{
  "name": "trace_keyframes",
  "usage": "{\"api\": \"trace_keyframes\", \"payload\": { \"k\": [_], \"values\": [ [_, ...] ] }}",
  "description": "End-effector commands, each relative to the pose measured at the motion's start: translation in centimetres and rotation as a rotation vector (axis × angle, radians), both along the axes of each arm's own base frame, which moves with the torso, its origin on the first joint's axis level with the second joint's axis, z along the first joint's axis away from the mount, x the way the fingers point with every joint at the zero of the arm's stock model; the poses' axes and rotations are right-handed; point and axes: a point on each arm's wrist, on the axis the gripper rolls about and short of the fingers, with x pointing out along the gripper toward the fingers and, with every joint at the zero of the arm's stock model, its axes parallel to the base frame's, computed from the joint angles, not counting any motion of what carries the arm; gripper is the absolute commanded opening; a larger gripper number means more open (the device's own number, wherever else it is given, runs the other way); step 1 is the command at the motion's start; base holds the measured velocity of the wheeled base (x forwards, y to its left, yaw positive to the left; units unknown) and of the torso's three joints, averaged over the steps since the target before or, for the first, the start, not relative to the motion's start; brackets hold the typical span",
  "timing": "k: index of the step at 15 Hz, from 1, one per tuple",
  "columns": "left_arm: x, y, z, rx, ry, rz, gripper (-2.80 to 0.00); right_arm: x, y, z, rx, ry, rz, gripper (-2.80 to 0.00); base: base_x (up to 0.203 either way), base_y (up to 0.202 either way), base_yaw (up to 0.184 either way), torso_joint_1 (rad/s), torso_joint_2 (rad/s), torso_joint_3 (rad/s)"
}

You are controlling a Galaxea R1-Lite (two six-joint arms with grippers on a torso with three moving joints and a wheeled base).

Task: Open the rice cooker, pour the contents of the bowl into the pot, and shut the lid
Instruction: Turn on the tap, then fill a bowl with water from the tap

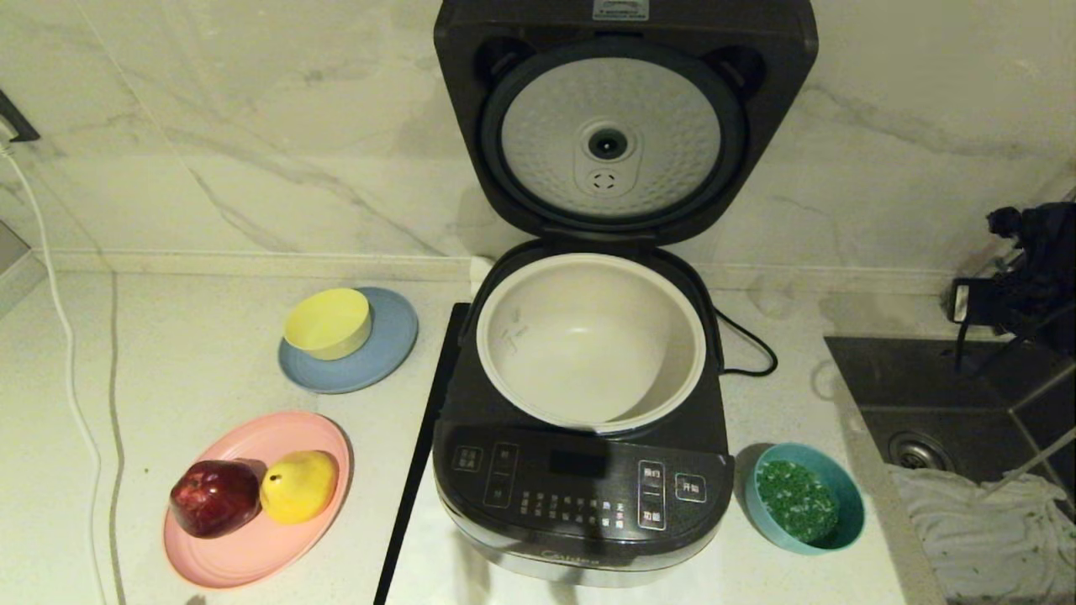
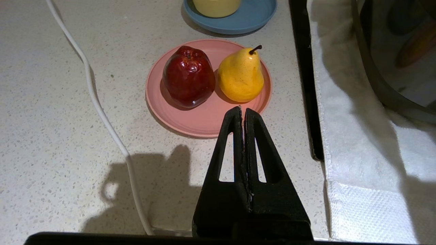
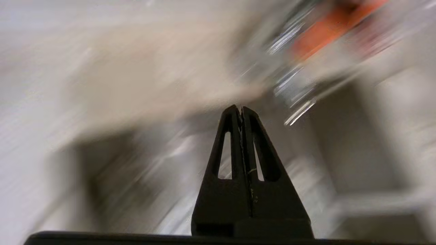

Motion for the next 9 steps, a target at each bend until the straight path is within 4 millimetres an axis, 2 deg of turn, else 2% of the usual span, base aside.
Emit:
{"api": "trace_keyframes", "payload": {
  "k": [1,3,9],
  "values": [
    [0.0,0.0,0.0,0.0,-0.001,0.0,-2.8,-5.4,3.2,2.1,0.209,0.214,0.157,-2.8,0.0,0.0,0.0,0.0,0.0,0.0],
    [0.0,0.0,0.0,0.0,-0.002,0.0,-2.8,-7.6,5.6,1.7,0.318,0.321,0.263,-2.8,0.0,0.0,0.0,0.0,0.0,0.0],
    [0.0,0.0,0.0,0.0,-0.001,0.0,-2.8,-10.1,10.5,-3.0,0.368,0.524,0.376,-2.8,0.0,0.0,0.0,0.0,0.0,0.0]
  ]
}}
